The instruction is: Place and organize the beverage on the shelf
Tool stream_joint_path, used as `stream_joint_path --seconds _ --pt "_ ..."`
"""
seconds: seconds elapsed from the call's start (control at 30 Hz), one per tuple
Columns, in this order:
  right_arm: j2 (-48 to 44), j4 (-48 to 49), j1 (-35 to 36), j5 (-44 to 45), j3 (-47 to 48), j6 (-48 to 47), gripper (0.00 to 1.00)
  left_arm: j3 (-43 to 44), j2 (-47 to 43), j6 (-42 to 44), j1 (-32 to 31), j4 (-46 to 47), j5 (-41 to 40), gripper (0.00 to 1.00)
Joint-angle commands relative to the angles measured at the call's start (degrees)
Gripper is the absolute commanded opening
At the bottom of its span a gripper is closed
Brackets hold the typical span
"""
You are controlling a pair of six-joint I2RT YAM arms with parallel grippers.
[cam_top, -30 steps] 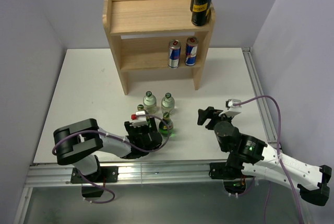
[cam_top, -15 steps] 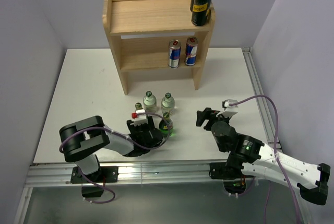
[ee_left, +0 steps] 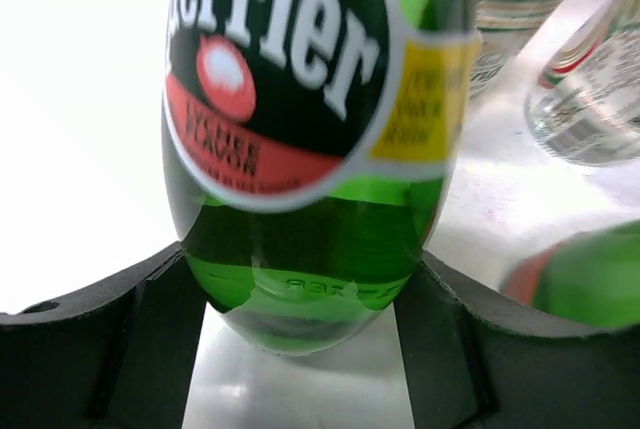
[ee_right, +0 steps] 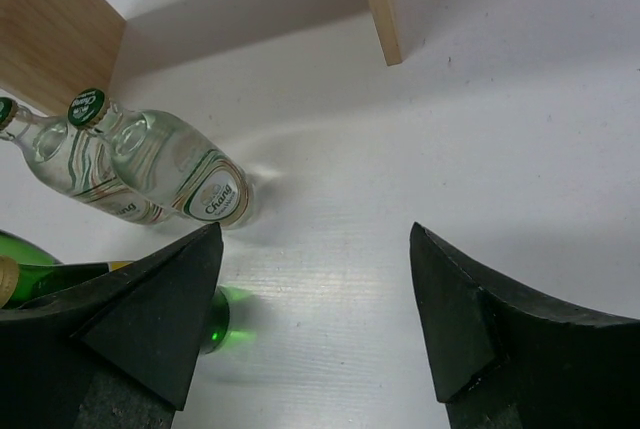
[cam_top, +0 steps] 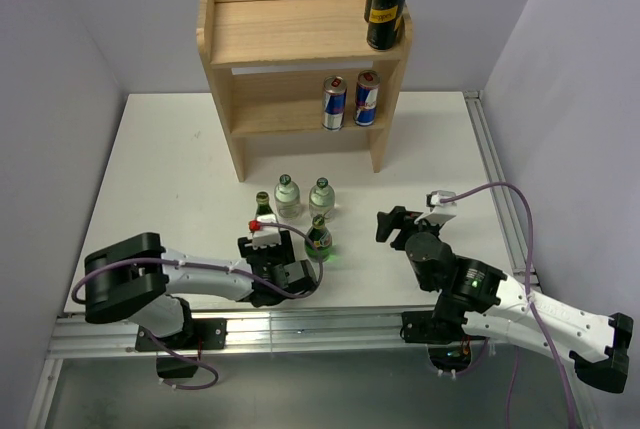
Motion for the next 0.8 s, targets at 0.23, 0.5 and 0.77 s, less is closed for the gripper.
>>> stream_joint_path --seconds 0.23,0.5,0.77 --pt "-1.1 1.9 0.3 1.2 -0.5 0.6 0.82 7.2 -6.0 -11.1 -2.6 -17.3 -10.6 0.00" --pt "-1.1 2.0 0.2 1.4 -0.6 0.6 0.82 9.0 -4.4 -14.6 -2.6 -21.1 -11.8 0.00" --pt "-1.4 2.0 0.2 1.4 -0.8 0.7 0.82 4.7 -2.4 -18.2 -2.6 -17.9 -6.3 0.00"
